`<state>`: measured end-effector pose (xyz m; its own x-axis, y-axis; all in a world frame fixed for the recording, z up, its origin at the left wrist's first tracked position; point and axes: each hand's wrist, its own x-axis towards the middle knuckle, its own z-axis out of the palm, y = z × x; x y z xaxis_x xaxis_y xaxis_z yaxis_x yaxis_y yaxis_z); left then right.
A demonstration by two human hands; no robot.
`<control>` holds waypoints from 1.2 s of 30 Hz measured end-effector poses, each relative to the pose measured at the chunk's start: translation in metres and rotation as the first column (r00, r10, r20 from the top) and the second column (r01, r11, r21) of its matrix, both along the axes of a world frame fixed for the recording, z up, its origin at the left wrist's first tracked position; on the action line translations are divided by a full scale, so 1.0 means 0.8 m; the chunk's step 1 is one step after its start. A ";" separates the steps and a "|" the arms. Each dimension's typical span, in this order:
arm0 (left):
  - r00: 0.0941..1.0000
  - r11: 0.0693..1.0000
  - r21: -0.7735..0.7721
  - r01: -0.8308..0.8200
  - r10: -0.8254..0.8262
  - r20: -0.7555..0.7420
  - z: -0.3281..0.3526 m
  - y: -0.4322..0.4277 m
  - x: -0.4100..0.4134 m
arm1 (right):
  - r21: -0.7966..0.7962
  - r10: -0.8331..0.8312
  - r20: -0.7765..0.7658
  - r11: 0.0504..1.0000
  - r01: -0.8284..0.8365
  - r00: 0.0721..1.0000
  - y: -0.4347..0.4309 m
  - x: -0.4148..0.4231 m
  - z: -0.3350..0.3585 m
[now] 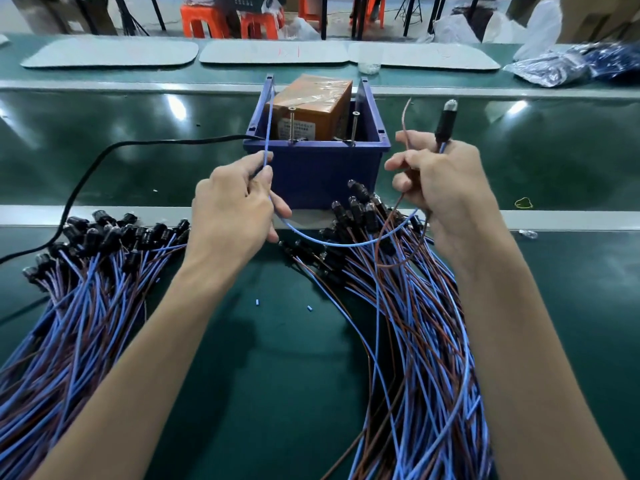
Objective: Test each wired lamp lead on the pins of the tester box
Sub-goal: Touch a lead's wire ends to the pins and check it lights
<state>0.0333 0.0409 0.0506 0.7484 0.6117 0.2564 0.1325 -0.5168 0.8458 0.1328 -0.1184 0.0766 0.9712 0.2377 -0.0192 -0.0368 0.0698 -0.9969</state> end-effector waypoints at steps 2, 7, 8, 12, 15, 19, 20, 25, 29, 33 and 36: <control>1.000 1.000 0.009 -0.015 0.015 -0.012 -0.003 0.001 0.000 | -0.001 0.010 0.016 1.000 -0.010 1.000 0.000 -0.001 -0.004; 0.999 0.999 0.033 -0.042 0.042 -0.012 -0.008 0.002 0.005 | -0.024 -0.007 0.046 1.000 0.008 0.999 -0.002 0.003 -0.009; 0.999 0.998 0.030 -0.050 0.051 -0.019 -0.009 0.002 0.005 | -0.025 -0.008 0.045 1.000 0.009 0.999 -0.002 0.003 -0.010; 0.996 0.997 -0.010 -0.073 0.072 -0.053 -0.013 0.003 0.006 | -0.040 0.007 0.035 0.999 -0.005 0.999 0.000 0.004 -0.012; 0.995 0.996 -0.016 -0.082 0.081 -0.066 -0.012 0.003 0.006 | -0.080 0.043 0.031 0.996 -0.041 0.999 0.002 0.003 -0.012; 0.996 0.997 -0.028 -0.071 0.069 -0.064 -0.011 0.002 0.006 | -0.123 0.092 0.046 0.989 -0.086 0.995 0.003 0.000 -0.012; 0.996 0.997 -0.033 -0.067 0.065 -0.063 -0.011 0.002 0.006 | -0.126 0.099 0.046 0.988 -0.093 0.994 0.004 0.000 -0.012; 0.997 0.998 -0.051 -0.045 0.041 -0.064 -0.013 0.001 0.005 | -0.152 0.138 0.032 0.979 -0.132 0.990 0.006 -0.001 -0.017; 0.997 0.996 -0.078 -0.046 0.041 -0.059 -0.013 0.001 0.005 | -0.150 0.164 0.037 0.976 -0.157 0.986 0.006 -0.002 -0.017; 0.997 0.996 -0.077 -0.052 0.048 -0.053 -0.010 0.001 0.003 | -0.144 0.155 0.039 0.978 -0.148 0.987 0.006 -0.003 -0.015; 0.998 0.997 -0.058 -0.045 0.042 -0.051 -0.008 -0.003 0.002 | -0.122 0.134 0.032 0.984 -0.129 0.991 0.003 -0.003 -0.013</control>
<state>0.0352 0.0387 0.0445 0.7318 0.6567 0.1820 0.1962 -0.4588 0.8666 0.1308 -0.1156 0.0666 0.9322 0.3616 -0.0172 0.0020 -0.0525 -0.9986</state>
